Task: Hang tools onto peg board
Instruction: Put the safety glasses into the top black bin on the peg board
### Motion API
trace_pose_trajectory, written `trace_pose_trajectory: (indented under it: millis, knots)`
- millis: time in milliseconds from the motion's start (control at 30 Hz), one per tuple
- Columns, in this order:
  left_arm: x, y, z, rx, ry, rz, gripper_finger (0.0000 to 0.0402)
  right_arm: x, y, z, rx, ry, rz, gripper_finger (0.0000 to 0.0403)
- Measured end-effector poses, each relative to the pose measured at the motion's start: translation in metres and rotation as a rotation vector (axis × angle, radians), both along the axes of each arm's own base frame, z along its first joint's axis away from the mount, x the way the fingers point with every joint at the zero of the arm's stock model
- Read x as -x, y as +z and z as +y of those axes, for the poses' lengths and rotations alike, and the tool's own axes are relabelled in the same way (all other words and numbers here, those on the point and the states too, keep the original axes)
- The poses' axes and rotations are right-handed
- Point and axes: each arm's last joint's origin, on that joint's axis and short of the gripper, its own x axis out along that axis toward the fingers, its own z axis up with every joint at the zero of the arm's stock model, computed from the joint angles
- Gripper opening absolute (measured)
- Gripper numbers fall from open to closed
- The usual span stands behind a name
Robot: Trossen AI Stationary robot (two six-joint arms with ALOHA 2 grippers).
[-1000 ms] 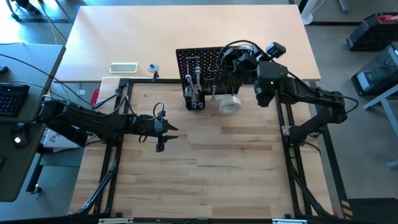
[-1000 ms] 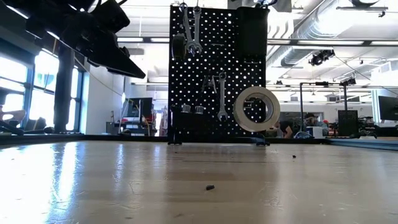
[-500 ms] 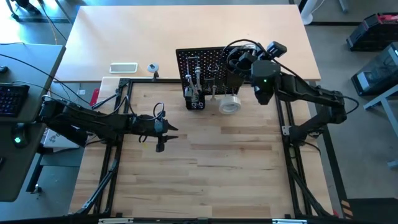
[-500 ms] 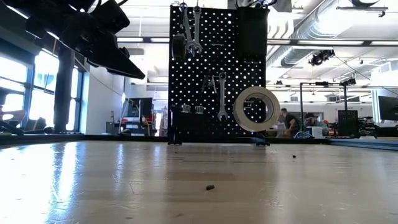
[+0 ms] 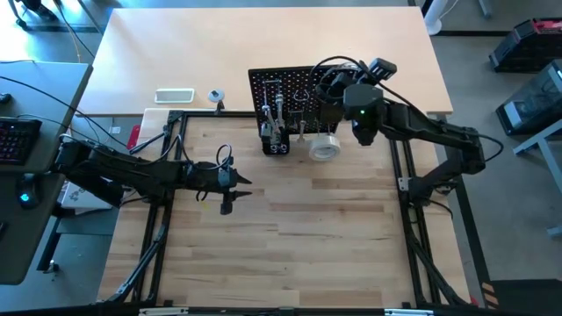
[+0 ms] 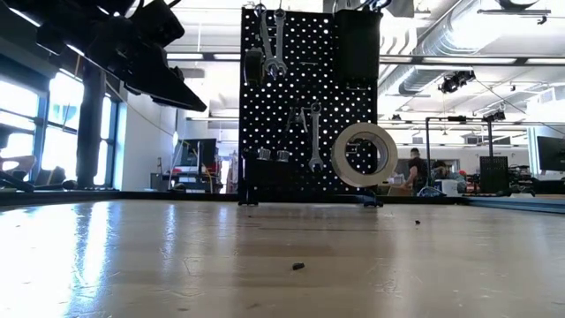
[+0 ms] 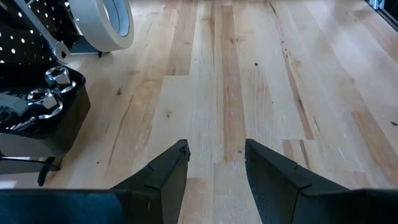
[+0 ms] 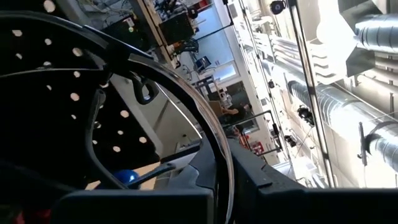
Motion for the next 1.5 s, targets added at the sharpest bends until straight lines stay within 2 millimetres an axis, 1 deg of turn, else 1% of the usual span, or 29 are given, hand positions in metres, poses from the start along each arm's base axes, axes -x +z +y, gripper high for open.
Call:
trace_pose_trajectory:
  millis: [167, 400, 500, 600, 733, 833, 933, 1033, 1200, 1500]
  knots:
    - [0.0, 0.0, -0.001, 0.003, -0.004, 0.0, 0.0152, -0.005, -0.007, -0.001, -0.006, -0.003, 0.046, 0.0017]
    - [0.0, 0.0, -0.003, 0.003, -0.013, 0.0, 0.0152, -0.004, -0.008, -0.001, 0.003, -0.029, 0.029, 0.0019]
    - [0.0, 0.0, -0.003, 0.002, -0.012, 0.0, 0.0152, -0.004, -0.008, 0.0, 0.003, -0.03, 0.031, 0.0028]
    - [0.0, 0.0, -0.003, 0.002, -0.012, 0.0, 0.0152, -0.004, -0.008, 0.0, 0.004, -0.032, 0.033, 0.0052]
    - [0.0, 0.0, -0.003, 0.001, -0.012, 0.0, 0.0152, -0.004, -0.008, 0.0, 0.007, -0.042, 0.033, 0.0095]
    - [0.0, 0.0, -0.003, 0.001, -0.012, 0.0, 0.0152, -0.005, -0.008, 0.004, 0.007, -0.029, 0.032, 0.0125]
    - [0.0, 0.0, -0.003, 0.001, -0.012, 0.0, 0.0152, -0.006, -0.008, 0.008, 0.007, -0.013, 0.033, 0.0146]
    - [0.0, 0.0, -0.003, 0.0, -0.012, 0.0, 0.0152, -0.006, -0.008, 0.012, 0.008, 0.001, 0.033, 0.0159]
    - [0.0, 0.0, -0.003, 0.001, -0.011, 0.0, 0.0152, -0.007, -0.008, 0.019, 0.008, 0.026, 0.037, 0.0167]
    - [0.0, 0.0, -0.003, 0.008, -0.007, -0.001, 0.0152, -0.009, -0.008, 0.034, 0.007, 0.083, 0.028, 0.0168]
